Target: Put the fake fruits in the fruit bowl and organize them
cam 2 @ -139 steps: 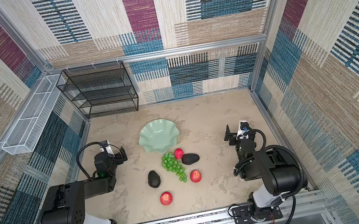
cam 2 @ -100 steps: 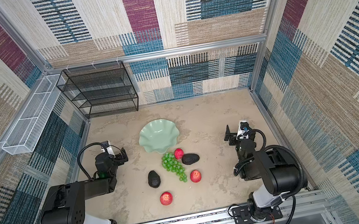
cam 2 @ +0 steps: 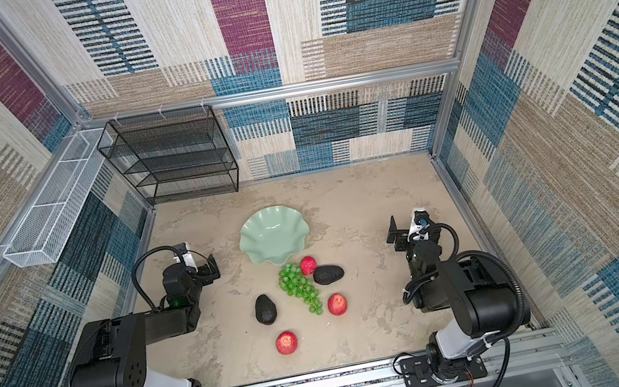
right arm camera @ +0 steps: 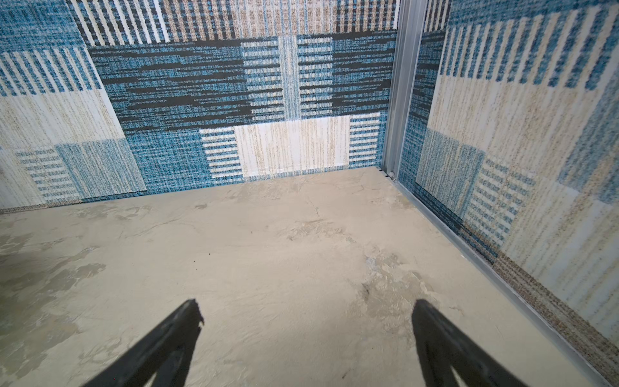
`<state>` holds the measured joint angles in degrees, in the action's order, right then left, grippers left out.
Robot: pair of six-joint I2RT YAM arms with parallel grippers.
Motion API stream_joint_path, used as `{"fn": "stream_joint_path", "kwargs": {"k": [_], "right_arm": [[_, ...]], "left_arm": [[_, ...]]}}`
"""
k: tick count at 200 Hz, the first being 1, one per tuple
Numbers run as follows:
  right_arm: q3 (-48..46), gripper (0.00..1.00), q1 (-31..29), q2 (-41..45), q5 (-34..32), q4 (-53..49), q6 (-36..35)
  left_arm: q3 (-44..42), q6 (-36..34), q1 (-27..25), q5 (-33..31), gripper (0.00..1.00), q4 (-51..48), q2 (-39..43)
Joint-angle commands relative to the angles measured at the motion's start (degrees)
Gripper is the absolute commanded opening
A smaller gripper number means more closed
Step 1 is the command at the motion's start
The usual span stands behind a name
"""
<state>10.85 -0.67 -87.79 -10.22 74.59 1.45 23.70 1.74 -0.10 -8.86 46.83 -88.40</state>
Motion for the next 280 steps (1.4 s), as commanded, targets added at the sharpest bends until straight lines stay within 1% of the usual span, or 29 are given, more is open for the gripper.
{"fn": "stream_joint_path", "kwargs": {"k": [1,28,43,52,57,69,78,89,93,99,104,105,108,109,112,117,124,130,136,145,152,162,171,186,202,216,232,249,280], "right_arm": [[0.0,1.0,0.0,0.0,-0.4,1.0,0.4],[-0.3,1.0,-0.1,0.2,-0.3,1.3,0.4],[-0.1,1.0,0.0,0.7,0.1,1.4,0.0],[1.9,1.0,-0.1,2.5,2.7,-4.1,-0.9],[3.4,1.0,-0.5,3.4,2.1,-6.4,-1.6],[11.9,1.0,-0.8,8.4,-1.7,-24.5,-0.2],[18.0,1.0,-0.8,10.9,-2.0,-33.9,0.9],[23.6,1.0,-0.7,13.4,2.0,-40.4,3.9],[25.2,1.0,-0.7,14.0,3.1,-41.8,6.8],[27.7,1.0,-0.7,14.5,3.5,-45.0,14.9],[30.3,1.0,-0.7,14.7,5.4,-49.6,19.4],[30.7,1.0,-0.7,14.6,7.0,-50.4,19.4],[31.7,1.0,-0.5,14.5,7.8,-51.5,19.4],[32.4,1.0,-0.4,14.4,10.4,-52.7,18.6],[33.6,1.0,-0.4,14.1,13.8,-54.2,17.6],[35.0,1.0,-0.6,13.7,17.8,-56.2,16.7],[35.8,1.0,-1.0,13.8,20.5,-58.5,17.5],[35.8,0.99,-1.7,14.4,20.4,-60.6,19.1],[35.7,0.98,-2.9,15.2,19.8,-63.1,19.3],[36.4,0.97,-6.3,16.3,17.5,-68.4,16.9],[37.4,0.97,-9.7,16.4,14.5,-74.1,15.7],[38.0,0.97,-13.6,16.4,10.9,-81.3,16.1],[36.9,0.96,-16.7,16.7,10.8,-86.1,17.6],[33.4,0.95,-23.2,19.4,9.2,-90.7,21.2],[30.6,0.95,-31.3,22.4,5.3,-95.4,26.1],[29.2,0.95,-36.4,24.3,4.3,-99.8,30.5],[27.3,0.94,-41.0,26.7,4.1,-102.4,34.8],[25.2,0.94,-43.8,28.0,5.8,-102.0,37.7],[24.4,0.91,-46.7,24.2,7.1,-98.3,38.7]], "left_arm": [[0.3,-0.9,0.1,0.2,1.0,0.8,0.2],[0.0,-1.2,0.1,0.3,1.0,1.3,0.4],[-0.7,-1.8,0.1,2.1,1.0,1.4,1.9],[0.1,-2.0,0.1,2.3,1.0,-2.4,4.9],[1.4,-1.7,0.1,1.8,1.0,-5.9,7.1],[6.2,0.4,0.1,-1.0,1.0,-19.3,12.7],[10.4,3.3,0.3,-2.8,1.0,-27.7,16.3],[14.4,6.8,0.4,-3.2,1.0,-34.0,19.9],[15.5,8.5,0.4,-3.8,1.0,-36.1,21.0],[16.7,10.9,0.4,-4.2,1.0,-38.7,22.6],[17.7,11.3,0.3,-3.4,1.0,-40.7,23.6],[17.8,11.1,0.3,-3.0,1.0,-41.1,23.8],[18.2,9.7,0.4,-1.5,1.0,-41.8,24.4],[18.2,9.1,0.4,-0.9,1.0,-42.0,24.6],[18.6,7.0,0.4,1.2,1.0,-42.8,24.9],[19.5,4.3,0.4,4.0,1.0,-44.6,25.2],[20.7,4.7,0.4,4.6,0.99,-47.7,25.1],[21.9,6.5,0.4,3.5,0.99,-50.3,24.8],[22.7,7.9,0.4,2.4,0.97,-52.4,24.4],[24.6,9.5,0.4,1.1,0.96,-55.5,23.9],[27.3,9.2,0.4,1.0,0.96,-58.9,23.5],[30.7,7.9,0.4,1.0,0.96,-62.9,22.8],[32.7,7.7,0.4,0.4,0.95,-65.4,22.4],[33.5,9.8,0.4,-1.6,0.95,-67.7,22.4],[33.0,9.8,0.4,0.2,0.95,-68.2,23.7],[31.8,10.4,0.4,0.1,0.95,-67.2,25.0],[31.2,10.8,0.5,-1.0,0.95,-66.4,25.9],[31.0,10.9,0.5,-1.1,0.95,-66.1,26.3],[31.3,11.1,0.5,-0.6,0.95,-66.7,26.0]]}}
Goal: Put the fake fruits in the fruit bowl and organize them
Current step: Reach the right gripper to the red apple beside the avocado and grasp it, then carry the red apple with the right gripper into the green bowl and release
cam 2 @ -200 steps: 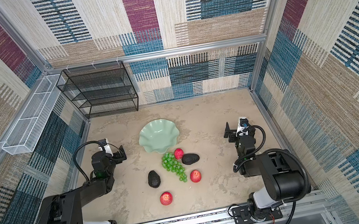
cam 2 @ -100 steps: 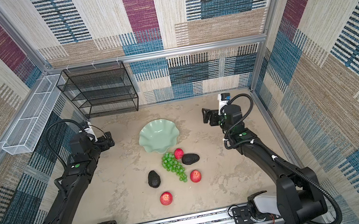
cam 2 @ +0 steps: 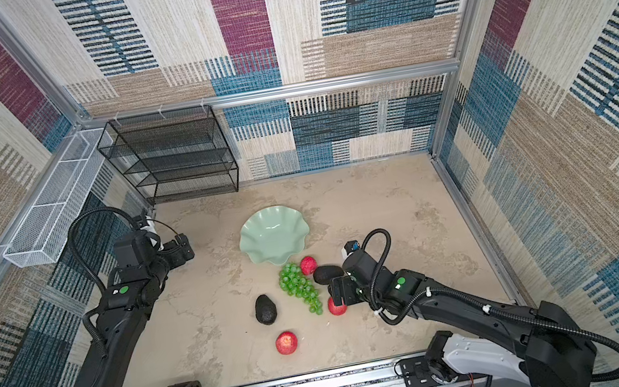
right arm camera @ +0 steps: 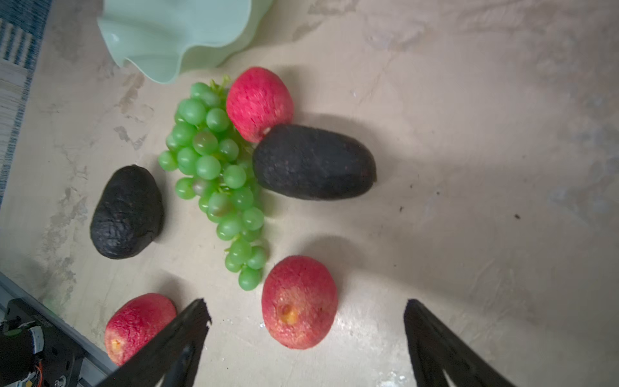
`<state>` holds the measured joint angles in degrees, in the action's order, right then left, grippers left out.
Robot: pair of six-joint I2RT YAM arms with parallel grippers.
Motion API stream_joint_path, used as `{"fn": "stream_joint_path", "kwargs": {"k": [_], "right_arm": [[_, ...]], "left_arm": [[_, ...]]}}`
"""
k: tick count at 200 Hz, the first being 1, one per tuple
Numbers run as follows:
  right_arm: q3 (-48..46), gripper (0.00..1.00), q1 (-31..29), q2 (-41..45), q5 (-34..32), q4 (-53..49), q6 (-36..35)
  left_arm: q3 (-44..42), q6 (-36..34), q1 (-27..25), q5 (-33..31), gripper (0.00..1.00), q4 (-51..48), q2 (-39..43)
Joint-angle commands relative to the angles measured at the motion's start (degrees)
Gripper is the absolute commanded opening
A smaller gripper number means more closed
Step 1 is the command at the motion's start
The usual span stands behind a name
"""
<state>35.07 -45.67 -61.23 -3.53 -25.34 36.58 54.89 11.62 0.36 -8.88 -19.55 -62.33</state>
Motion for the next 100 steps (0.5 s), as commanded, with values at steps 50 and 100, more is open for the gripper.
{"fn": "stream_joint_path", "kwargs": {"k": [50,100], "right_arm": [[0.5,0.81,-4.5,-10.3,1.1,7.5,4.6],[-1.6,0.6,-5.0,-10.8,-0.8,8.4,5.9]], "left_arm": [[0.0,1.1,0.1,-1.6,0.95,-0.6,0.2],[0.0,1.3,0.1,-1.8,0.94,-0.5,0.0]]}}
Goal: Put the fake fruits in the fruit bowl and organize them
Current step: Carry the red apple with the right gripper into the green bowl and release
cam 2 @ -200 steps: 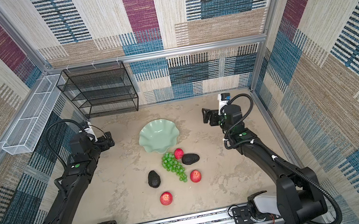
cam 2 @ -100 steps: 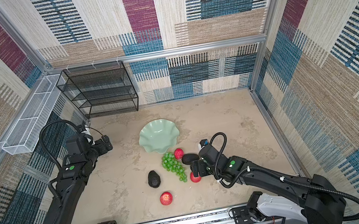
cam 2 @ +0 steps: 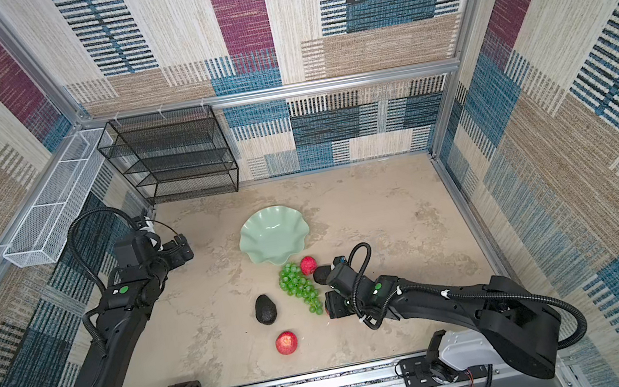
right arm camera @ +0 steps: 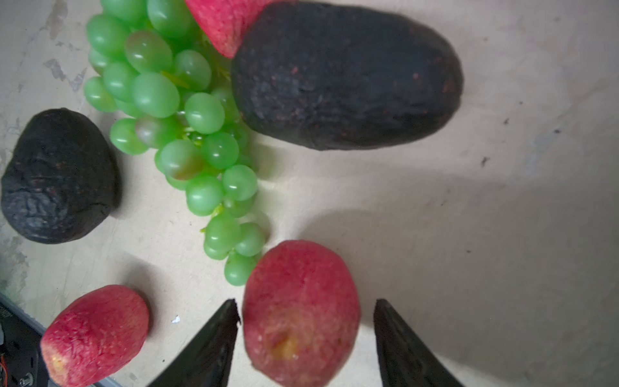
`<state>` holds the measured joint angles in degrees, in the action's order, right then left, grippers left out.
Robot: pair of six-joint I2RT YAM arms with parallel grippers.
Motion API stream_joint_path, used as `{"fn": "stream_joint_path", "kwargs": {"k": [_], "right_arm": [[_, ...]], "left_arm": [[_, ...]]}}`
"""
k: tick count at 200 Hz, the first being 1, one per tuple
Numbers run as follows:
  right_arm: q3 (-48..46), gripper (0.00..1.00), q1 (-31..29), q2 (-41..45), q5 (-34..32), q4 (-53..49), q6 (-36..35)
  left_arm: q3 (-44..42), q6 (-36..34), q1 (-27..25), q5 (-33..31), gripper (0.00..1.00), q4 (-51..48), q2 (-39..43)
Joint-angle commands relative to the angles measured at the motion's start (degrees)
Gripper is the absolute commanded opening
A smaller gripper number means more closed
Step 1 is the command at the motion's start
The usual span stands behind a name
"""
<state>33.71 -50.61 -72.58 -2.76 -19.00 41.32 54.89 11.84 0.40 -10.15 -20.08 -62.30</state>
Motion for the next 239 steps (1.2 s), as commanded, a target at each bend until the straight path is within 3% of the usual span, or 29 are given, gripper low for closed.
{"fn": "stream_joint_path", "kwargs": {"k": [1,37,68,115,150,178,208,239], "right_arm": [[-0.2,0.6,0.0,0.6,-1.5,2.1,1.2],[2.1,0.5,0.0,5.1,-4.5,-3.2,-0.1],[12.9,0.5,0.2,5.2,-8.3,-3.6,-6.9],[36.5,0.49,5.0,-19.1,-1.3,8.2,-20.8],[51.3,0.49,7.5,-37.2,2.0,9.8,-24.3],[61.8,0.49,8.5,-49.2,2.6,7.9,-24.9],[64.2,0.51,9.4,-54.5,2.0,9.2,-24.0],[63.5,0.57,9.9,-56.8,2.5,9.3,-22.8]], "left_arm": [[0.0,1.1,0.1,-0.6,0.94,0.0,0.0],[0.0,1.1,0.1,-0.7,0.94,0.0,-0.4],[0.0,1.3,0.2,-0.9,0.94,-0.2,-0.2],[0.4,2.8,0.5,-0.2,0.94,-1.4,0.3],[3.1,7.9,0.4,4.4,0.93,-13.3,2.1],[-2.5,14.8,-0.4,11.1,0.91,-17.3,10.4],[-5.6,18.8,-3.1,12.1,0.89,-23.1,18.1],[-7.9,23.5,-10.4,13.6,0.86,-24.6,19.4]]}}
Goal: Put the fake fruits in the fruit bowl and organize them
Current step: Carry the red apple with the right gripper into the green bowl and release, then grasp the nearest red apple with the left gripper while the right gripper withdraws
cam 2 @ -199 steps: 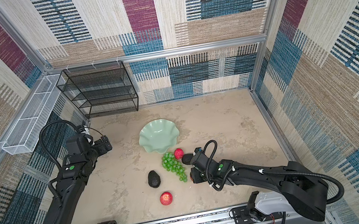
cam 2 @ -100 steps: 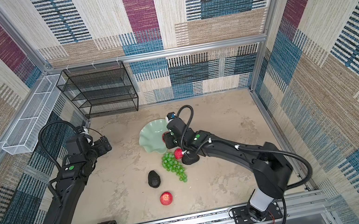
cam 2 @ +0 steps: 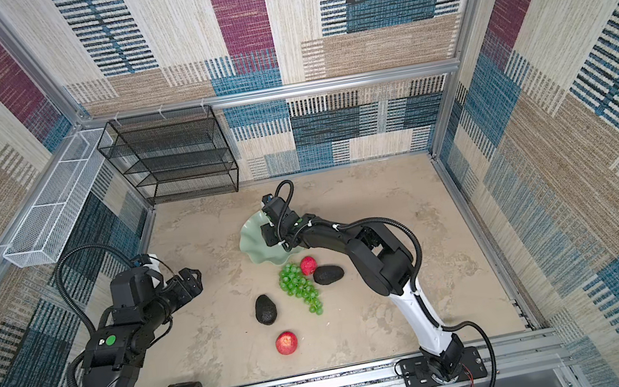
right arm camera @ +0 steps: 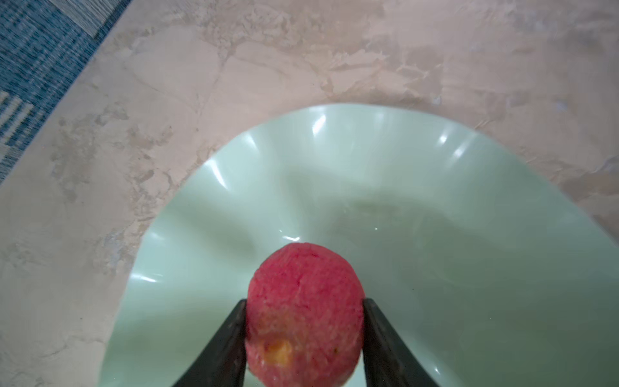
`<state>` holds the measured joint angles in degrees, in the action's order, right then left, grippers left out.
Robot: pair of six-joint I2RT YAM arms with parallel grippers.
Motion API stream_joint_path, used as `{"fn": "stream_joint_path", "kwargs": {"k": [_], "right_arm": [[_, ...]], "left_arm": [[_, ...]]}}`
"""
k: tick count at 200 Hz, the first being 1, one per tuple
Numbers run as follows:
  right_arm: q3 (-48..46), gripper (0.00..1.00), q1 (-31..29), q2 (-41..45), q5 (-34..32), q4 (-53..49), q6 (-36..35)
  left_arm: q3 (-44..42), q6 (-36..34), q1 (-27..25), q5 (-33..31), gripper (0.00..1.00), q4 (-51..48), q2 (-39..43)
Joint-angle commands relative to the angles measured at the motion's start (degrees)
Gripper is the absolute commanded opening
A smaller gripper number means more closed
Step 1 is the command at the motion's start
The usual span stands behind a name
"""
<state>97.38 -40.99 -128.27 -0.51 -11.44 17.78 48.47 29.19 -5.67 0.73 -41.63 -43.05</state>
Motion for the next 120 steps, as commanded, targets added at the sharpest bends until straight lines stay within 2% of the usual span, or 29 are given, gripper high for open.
{"fn": "stream_joint_path", "kwargs": {"k": [1,30,46,70,86,120], "right_arm": [[-0.2,0.57,0.3,-1.1,0.3,1.8,0.8],[-1.7,0.65,0.6,-0.5,0.5,3.3,2.0],[-3.4,0.72,1.5,2.9,0.2,4.2,3.0],[-10.8,0.86,4.2,15.3,0.5,8.4,5.5],[-18.1,0.92,5.4,25.6,-1.8,12.4,5.9],[-31.4,1.0,6.2,41.3,-5.6,13.9,5.2]], "left_arm": [[-1.5,6.3,-4.6,2.8,0.86,-3.1,0.2],[-3.4,12.1,-16.4,-0.7,0.85,-3.1,-2.3],[-3.6,14.4,-21.6,-2.0,0.84,-2.9,-4.0],[-2.9,16.3,-29.2,-2.6,0.84,-2.9,-6.5],[-2.8,17.3,-35.1,-3.8,0.84,-2.7,-9.4],[-3.5,21.9,-47.0,-4.1,0.85,1.9,-16.3]]}}
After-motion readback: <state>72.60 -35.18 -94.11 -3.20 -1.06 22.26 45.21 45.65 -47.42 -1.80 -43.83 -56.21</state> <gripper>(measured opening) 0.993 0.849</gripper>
